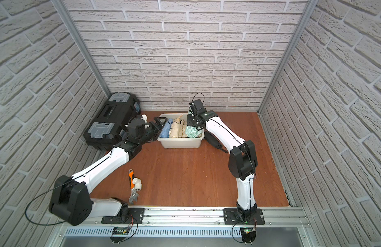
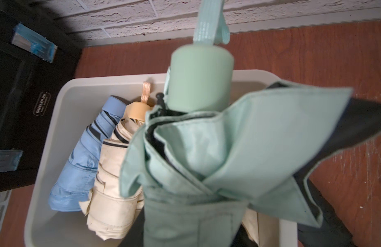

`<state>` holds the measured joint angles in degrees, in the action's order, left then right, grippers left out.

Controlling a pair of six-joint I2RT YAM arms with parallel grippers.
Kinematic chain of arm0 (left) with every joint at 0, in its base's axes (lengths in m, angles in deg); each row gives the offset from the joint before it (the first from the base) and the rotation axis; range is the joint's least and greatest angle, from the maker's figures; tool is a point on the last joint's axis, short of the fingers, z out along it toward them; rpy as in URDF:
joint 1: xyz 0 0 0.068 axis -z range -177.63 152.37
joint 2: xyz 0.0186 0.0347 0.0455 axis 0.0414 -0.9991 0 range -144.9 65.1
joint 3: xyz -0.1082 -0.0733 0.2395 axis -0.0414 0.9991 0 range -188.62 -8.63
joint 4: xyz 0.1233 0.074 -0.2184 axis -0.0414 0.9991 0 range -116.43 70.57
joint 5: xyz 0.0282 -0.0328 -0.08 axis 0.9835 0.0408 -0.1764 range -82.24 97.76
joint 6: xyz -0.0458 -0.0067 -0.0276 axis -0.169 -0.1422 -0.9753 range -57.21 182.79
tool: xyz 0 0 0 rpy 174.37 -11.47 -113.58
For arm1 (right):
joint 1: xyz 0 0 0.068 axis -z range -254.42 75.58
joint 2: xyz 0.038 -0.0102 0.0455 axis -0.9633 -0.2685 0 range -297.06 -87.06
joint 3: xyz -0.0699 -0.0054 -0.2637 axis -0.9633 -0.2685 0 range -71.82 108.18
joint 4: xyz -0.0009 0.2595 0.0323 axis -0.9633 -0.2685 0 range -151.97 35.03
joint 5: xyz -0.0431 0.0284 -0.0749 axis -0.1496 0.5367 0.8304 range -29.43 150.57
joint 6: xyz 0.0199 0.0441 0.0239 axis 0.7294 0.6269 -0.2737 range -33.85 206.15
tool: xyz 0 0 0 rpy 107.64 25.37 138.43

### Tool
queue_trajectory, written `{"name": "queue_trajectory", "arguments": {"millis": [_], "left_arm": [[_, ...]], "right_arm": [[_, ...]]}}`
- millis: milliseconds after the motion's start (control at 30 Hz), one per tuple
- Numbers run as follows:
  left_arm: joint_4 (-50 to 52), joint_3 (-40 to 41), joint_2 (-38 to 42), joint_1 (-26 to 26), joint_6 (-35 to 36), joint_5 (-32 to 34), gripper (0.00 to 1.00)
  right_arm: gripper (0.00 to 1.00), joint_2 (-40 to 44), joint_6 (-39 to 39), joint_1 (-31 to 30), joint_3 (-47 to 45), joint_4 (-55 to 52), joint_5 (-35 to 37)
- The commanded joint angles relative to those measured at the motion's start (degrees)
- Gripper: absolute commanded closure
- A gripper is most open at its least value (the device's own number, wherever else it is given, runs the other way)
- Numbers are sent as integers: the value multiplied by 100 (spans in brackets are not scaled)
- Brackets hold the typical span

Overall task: Put the umbrella into the storage box
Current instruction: Place the umbrella in the storage box.

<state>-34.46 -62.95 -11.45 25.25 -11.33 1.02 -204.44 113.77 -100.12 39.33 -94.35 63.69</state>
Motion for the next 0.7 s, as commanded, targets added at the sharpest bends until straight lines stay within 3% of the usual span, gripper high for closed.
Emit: {"name": "queue_trajectory", "arguments": {"millis": [0, 100, 333, 400, 667], "left_arm": [[76, 80, 168, -45, 133, 118, 2], [217, 71, 218, -48, 183, 154, 2], [409, 32, 249, -73, 221, 173, 2], [440, 5, 246, -95, 253, 172, 2], [592, -156, 248, -155, 511, 167, 2]], "right_arm": [[70, -163, -280, -59, 414, -505, 304], [66, -206, -369, -161, 397, -581, 573], [30, -239, -454, -228, 464, -602, 925], [24, -149, -485, -228, 452, -514, 950], [19, 616, -834, -204, 295, -422, 1123]]}}
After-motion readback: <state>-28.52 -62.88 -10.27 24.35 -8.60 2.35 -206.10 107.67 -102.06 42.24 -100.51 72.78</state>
